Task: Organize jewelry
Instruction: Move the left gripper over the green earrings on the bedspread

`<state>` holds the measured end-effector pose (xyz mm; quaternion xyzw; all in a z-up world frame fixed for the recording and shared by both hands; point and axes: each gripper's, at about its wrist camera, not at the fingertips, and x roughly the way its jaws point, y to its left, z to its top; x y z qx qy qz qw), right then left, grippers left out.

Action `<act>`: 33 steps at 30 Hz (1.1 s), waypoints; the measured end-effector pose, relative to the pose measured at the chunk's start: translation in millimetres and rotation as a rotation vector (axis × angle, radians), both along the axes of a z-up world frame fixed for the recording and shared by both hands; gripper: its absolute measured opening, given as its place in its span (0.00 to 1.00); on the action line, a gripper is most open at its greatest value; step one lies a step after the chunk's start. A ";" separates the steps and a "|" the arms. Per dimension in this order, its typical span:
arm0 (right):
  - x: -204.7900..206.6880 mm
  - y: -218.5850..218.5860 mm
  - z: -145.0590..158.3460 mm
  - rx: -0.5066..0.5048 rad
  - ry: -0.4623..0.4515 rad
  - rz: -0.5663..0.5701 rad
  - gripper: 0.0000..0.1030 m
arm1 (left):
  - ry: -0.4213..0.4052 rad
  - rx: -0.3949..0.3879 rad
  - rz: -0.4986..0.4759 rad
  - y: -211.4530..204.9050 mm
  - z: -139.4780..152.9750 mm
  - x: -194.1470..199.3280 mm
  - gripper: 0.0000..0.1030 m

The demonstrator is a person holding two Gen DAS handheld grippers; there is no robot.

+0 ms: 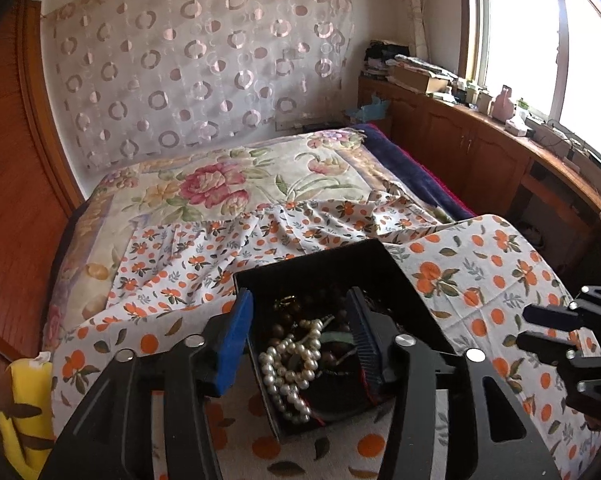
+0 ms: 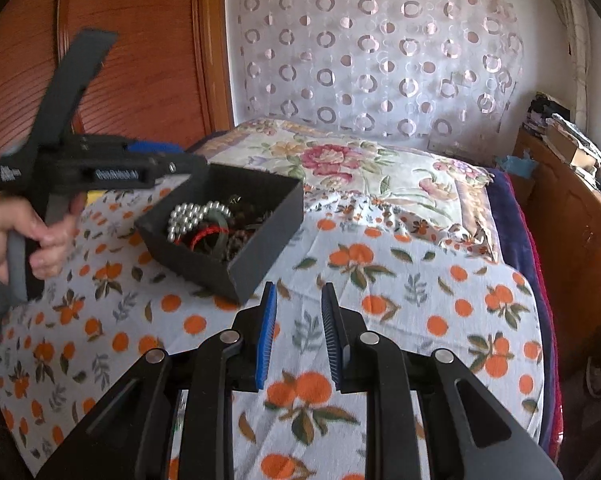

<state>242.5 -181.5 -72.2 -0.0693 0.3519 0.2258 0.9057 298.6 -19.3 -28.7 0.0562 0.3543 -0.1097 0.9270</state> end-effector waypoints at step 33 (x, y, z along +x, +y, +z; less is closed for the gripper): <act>-58.0 5.8 -40.7 -0.047 0.108 0.127 0.15 | 0.141 -0.056 -0.126 -31.7 -68.0 -129.4 0.67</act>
